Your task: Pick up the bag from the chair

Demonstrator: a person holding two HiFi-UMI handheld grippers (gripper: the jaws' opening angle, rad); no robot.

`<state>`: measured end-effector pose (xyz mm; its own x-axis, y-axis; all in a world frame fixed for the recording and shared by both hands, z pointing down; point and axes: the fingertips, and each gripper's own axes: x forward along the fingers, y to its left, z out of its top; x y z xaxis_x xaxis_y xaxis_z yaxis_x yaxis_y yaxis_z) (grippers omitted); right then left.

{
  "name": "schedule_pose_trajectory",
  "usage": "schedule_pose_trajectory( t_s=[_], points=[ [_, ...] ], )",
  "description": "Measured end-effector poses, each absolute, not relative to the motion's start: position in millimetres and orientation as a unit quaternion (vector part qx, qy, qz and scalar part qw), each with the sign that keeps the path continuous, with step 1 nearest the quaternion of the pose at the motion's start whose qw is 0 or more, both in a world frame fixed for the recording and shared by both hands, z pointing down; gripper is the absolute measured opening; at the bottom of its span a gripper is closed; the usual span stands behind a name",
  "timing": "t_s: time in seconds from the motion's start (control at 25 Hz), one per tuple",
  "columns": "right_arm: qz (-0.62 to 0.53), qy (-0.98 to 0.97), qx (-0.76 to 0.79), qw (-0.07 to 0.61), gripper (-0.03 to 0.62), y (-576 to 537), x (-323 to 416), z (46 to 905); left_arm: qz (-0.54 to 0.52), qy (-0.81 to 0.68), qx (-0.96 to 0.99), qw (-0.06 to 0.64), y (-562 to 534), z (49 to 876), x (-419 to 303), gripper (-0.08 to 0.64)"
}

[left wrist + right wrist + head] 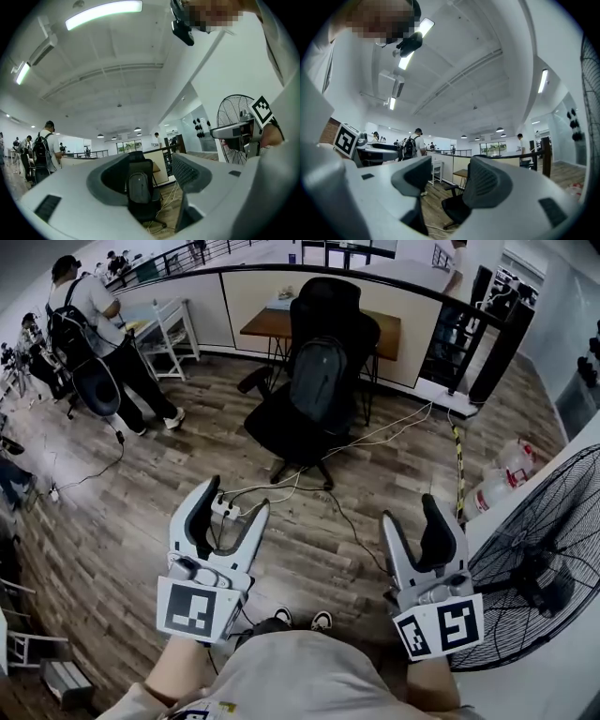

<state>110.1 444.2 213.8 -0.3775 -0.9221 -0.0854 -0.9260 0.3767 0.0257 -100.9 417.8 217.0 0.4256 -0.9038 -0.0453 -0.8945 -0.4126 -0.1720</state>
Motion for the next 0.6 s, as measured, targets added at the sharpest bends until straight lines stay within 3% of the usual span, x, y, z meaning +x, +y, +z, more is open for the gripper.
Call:
schedule_pose_trajectory(
  t_s=[0.12,0.6],
  points=[
    [0.038,0.823,-0.566,0.020,0.296,432.2,104.3,213.2,-0.034,0.538,-0.838,0.080,405.0,220.3,-114.2,0.304],
    [0.048,0.806,-0.590,0.003,0.370,387.2,52.9,214.9,-0.024,0.528,-0.844,0.095,354.3,219.9,-179.9,0.344]
  ],
)
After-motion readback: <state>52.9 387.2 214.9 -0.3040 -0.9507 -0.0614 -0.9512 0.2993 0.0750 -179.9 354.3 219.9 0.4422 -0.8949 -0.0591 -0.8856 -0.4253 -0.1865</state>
